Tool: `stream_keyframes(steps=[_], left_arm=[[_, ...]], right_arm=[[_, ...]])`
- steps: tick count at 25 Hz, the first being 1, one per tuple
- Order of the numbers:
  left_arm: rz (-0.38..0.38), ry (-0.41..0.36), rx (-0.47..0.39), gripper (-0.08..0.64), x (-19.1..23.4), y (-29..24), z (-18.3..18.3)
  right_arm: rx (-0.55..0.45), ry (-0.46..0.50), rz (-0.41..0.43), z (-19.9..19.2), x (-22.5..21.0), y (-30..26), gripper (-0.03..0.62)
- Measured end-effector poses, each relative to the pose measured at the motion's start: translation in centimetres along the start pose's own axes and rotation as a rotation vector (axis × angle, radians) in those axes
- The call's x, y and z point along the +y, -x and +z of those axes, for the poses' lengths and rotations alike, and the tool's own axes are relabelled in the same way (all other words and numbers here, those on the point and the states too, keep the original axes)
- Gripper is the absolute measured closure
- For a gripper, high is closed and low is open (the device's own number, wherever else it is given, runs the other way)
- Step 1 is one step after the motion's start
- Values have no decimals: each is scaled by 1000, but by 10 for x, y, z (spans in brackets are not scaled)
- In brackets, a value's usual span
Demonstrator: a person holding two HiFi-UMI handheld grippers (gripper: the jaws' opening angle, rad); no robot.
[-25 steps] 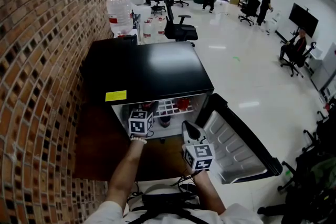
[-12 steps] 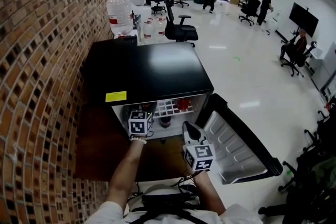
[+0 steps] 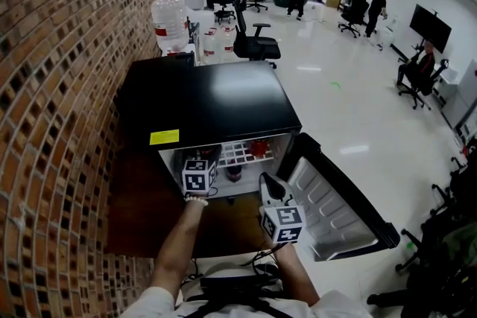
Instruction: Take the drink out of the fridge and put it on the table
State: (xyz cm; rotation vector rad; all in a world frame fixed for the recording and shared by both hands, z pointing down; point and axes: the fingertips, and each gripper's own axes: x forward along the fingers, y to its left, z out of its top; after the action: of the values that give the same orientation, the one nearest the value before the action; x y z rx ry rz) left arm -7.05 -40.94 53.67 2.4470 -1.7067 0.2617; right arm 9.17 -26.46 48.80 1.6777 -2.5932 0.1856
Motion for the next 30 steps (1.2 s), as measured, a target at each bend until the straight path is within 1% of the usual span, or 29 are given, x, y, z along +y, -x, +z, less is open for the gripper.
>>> stream_keyframes(steps=[10, 21, 30], left_arm=[[-16, -6, -39, 259, -15, 36, 7], [-24, -5, -48, 259, -27, 78, 0], [-41, 2, -74, 259, -39, 109, -3]], right_arm=[[-1, -9, 8, 2, 8, 5, 578], [2, -4, 33, 1, 24, 8, 577], [4, -1, 41, -4, 33, 14, 577]])
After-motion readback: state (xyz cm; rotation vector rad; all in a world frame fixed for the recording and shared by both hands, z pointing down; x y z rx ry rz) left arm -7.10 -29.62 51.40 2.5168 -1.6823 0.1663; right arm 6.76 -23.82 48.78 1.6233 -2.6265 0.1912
